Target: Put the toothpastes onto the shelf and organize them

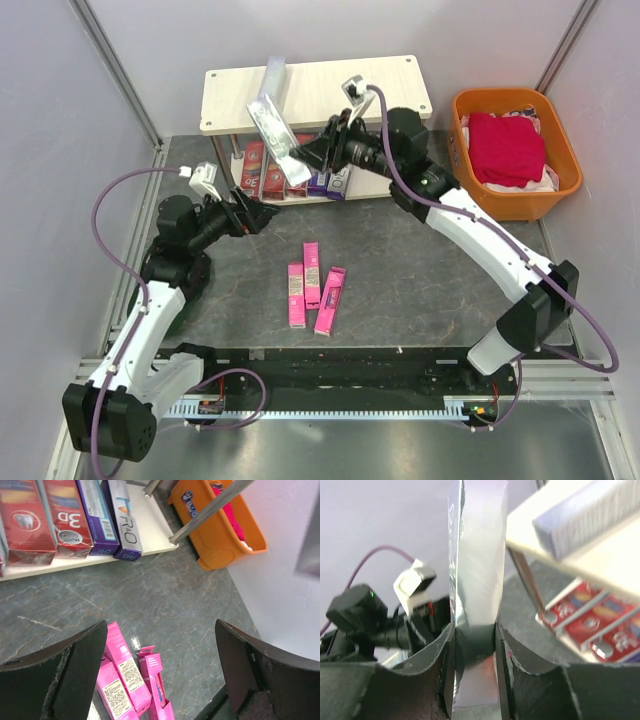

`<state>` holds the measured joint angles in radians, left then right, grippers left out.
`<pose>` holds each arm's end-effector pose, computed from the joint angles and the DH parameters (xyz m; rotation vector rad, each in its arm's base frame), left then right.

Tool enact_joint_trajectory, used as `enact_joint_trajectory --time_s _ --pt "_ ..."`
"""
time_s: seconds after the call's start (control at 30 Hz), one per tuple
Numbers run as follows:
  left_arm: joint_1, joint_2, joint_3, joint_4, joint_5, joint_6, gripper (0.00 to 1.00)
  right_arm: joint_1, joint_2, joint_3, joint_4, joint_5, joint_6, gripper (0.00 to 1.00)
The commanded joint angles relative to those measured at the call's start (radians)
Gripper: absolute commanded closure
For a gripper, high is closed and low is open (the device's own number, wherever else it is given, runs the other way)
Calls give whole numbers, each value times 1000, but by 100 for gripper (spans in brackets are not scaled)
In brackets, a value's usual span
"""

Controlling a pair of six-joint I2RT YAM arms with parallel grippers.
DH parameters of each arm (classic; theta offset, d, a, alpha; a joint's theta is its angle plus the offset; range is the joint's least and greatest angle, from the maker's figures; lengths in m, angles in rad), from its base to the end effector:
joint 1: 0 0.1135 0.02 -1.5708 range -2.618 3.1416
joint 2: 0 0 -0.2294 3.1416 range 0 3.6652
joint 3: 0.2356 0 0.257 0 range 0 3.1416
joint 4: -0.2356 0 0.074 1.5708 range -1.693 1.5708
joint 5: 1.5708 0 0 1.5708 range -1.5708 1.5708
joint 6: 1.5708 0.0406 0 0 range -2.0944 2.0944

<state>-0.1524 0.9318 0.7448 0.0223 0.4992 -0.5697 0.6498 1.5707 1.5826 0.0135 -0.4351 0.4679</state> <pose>0.2422 -0.0569 0.2921 0.0075 1.8136 -0.9535 0.2921 0.2435 0.4087 -0.5190 1.5987 1.1987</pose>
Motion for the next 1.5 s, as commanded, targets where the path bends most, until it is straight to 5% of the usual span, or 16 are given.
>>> enact_joint_trajectory --time_s 0.0,0.43,0.9,1.47 --pt "2 9 103 -62 -68 63 5 -32 101 181 33 15 5 72" --pt "2 76 220 -94 -93 74 5 -177 402 574 19 24 190 70" --pt "2 91 211 -104 -97 73 5 -228 566 642 114 108 527 69" --pt "2 78 194 -110 -134 64 5 -216 566 611 57 19 638 63"
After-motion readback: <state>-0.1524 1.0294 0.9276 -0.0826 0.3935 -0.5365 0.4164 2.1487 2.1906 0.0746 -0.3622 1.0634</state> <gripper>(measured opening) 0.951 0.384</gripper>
